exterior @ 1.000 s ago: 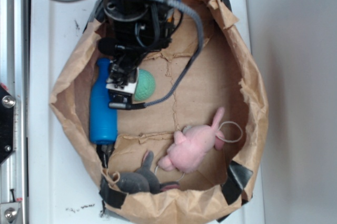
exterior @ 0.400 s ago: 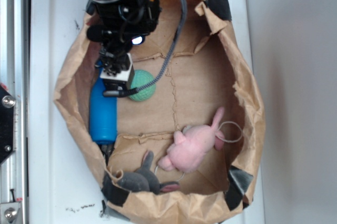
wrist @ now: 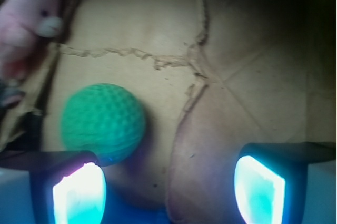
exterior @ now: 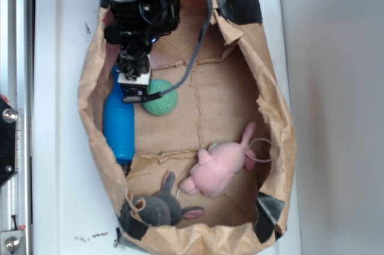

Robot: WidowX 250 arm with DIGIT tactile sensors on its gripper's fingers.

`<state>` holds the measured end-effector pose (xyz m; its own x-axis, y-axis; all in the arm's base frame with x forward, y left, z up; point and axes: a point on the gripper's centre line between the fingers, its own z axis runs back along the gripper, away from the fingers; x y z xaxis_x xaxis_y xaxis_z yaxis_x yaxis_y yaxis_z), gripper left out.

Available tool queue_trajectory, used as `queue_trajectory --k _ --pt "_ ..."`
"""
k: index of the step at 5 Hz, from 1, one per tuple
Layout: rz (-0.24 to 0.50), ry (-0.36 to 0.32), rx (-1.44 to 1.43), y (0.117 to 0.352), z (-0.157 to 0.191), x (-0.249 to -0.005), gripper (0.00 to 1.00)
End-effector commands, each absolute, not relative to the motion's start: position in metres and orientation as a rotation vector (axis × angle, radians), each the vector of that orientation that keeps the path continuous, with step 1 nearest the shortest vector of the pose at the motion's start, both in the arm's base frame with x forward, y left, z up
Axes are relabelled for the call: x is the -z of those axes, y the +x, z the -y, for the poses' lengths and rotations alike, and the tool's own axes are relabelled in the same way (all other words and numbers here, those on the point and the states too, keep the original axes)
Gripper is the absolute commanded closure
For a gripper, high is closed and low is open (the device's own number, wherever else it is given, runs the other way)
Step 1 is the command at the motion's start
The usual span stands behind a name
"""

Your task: Grab the green ball.

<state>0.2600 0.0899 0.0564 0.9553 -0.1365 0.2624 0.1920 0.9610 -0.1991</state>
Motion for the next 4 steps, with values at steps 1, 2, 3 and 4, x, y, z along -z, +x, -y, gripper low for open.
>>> queue_trajectory --k 1,2,3,4 --pt "0.220 -0.172 0.213 0.289 -0.066 -0.066 0.00" --pt "0.214 -0.165 0.234 0.294 -0.056 -0.069 0.00" --pt "0.207 -0.172 0.242 0.298 -0.052 -0.068 0.00" --pt "0.182 -0.173 0.287 0.296 -0.036 -0.065 0.00"
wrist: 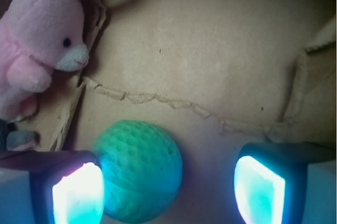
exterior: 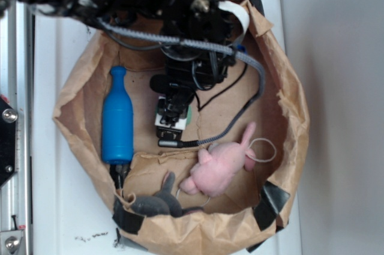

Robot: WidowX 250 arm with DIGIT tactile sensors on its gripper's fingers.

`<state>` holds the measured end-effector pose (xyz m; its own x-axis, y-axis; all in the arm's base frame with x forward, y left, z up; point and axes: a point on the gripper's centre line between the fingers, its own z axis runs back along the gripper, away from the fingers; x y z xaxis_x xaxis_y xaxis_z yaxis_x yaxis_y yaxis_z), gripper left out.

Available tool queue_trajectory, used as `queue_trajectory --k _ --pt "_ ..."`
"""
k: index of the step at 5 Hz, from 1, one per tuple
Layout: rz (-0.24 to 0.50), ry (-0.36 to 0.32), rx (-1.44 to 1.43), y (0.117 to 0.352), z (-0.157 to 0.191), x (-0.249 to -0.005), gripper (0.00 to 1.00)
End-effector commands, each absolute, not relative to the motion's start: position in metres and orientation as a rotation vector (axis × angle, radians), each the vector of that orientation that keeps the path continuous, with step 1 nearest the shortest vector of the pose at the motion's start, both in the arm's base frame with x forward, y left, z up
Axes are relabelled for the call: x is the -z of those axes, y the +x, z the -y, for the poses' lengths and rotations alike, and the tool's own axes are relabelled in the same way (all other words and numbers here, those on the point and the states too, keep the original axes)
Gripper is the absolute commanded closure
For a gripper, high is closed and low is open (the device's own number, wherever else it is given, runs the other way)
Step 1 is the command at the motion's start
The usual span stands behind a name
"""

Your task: Grab the green ball.

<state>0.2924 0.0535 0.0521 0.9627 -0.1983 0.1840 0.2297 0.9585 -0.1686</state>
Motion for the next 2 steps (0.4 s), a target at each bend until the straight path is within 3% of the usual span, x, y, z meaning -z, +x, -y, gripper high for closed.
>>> queue_trajectory --k 1,2 --pt "0.152 -0.191 0.310 0.2944 -0.0270 -0.0632 0.00" --pt "0.156 -0.185 0.307 0.2935 -0.0266 -0.0628 0.00"
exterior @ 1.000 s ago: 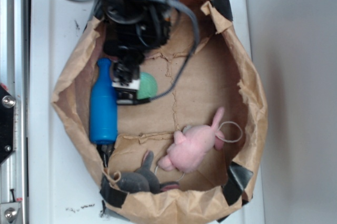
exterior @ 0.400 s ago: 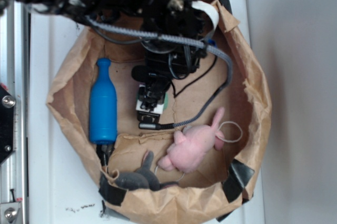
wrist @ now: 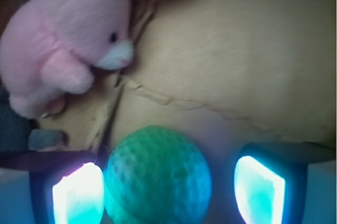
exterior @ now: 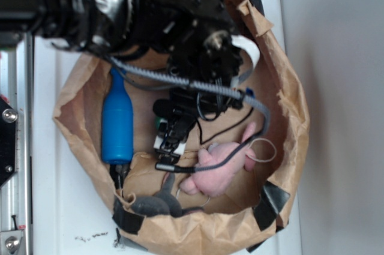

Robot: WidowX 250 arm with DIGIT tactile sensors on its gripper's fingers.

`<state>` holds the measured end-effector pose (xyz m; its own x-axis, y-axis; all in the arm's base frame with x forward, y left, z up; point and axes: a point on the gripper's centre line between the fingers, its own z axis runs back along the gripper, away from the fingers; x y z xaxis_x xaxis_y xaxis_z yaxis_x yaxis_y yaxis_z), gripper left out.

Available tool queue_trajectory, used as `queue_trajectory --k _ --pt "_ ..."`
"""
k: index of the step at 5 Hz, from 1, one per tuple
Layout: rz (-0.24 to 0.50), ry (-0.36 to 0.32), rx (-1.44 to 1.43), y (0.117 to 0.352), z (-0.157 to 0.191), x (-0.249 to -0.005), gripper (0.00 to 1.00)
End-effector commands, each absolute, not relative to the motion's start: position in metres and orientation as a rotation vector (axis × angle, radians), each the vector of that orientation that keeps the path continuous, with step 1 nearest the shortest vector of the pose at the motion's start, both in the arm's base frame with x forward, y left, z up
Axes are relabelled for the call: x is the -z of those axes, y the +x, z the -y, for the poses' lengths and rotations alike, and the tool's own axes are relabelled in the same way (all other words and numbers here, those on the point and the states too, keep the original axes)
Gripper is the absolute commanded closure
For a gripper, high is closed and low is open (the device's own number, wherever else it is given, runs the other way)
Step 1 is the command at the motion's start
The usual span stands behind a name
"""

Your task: Grab the green ball.

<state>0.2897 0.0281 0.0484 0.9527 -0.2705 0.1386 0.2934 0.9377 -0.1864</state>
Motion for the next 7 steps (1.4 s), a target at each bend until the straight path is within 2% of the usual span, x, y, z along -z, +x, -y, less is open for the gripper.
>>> queue_trajectory --k 1,2,3,5,6,7 --pt "0.152 -0.196 0.299 0.295 -0.029 -0.065 0.00" --pt "0.161 -0.201 0.280 0.296 -0.032 -0.065 0.09" --pt "0.150 -0.193 0.255 0.298 -0.033 -0.063 1.00" --pt "0.157 -0.191 0.251 0.295 -0.032 -0.061 1.00" --pt "0.168 -0.179 0.246 0.293 -0.033 -0.069 1.00" --pt "0.209 -0.113 0.197 0.283 -0.041 -0.108 1.00"
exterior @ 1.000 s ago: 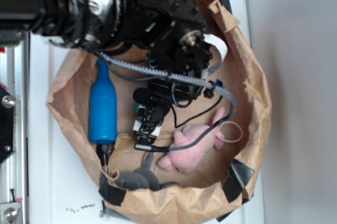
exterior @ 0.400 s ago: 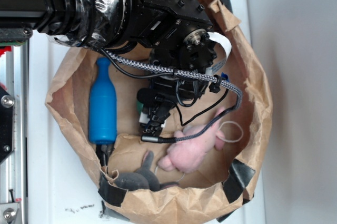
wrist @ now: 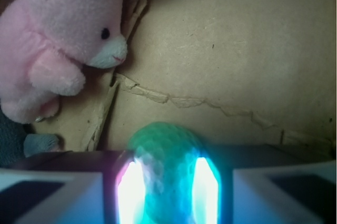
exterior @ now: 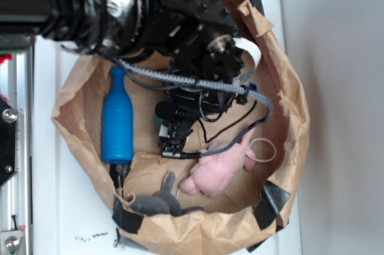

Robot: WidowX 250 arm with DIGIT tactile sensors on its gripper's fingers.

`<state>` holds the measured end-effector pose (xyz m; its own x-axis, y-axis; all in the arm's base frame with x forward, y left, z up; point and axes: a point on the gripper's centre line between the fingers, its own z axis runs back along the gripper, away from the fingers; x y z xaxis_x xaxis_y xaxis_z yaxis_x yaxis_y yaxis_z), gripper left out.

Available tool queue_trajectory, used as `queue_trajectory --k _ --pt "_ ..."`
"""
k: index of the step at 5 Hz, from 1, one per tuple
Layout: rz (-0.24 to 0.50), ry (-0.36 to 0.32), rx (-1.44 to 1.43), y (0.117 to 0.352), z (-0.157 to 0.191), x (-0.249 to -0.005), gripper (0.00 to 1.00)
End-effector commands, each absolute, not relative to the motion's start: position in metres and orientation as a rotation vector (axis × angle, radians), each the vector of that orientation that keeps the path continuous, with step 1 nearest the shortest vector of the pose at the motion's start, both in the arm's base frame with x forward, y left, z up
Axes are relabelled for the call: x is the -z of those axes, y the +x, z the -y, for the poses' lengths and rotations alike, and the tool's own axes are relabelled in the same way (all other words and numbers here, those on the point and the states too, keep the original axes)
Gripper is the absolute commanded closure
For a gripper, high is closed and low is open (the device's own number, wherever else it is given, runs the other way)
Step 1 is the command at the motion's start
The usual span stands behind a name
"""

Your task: Grab the green ball.

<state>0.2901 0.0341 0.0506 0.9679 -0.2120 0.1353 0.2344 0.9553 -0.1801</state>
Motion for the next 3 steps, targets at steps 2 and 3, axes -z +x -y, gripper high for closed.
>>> queue_trajectory --k 2,3 --pt "0.217 -0.077 0.080 0.276 -0.071 -0.170 1.00" --pt "0.200 -0.034 0.068 0.278 -0.072 -0.193 1.00"
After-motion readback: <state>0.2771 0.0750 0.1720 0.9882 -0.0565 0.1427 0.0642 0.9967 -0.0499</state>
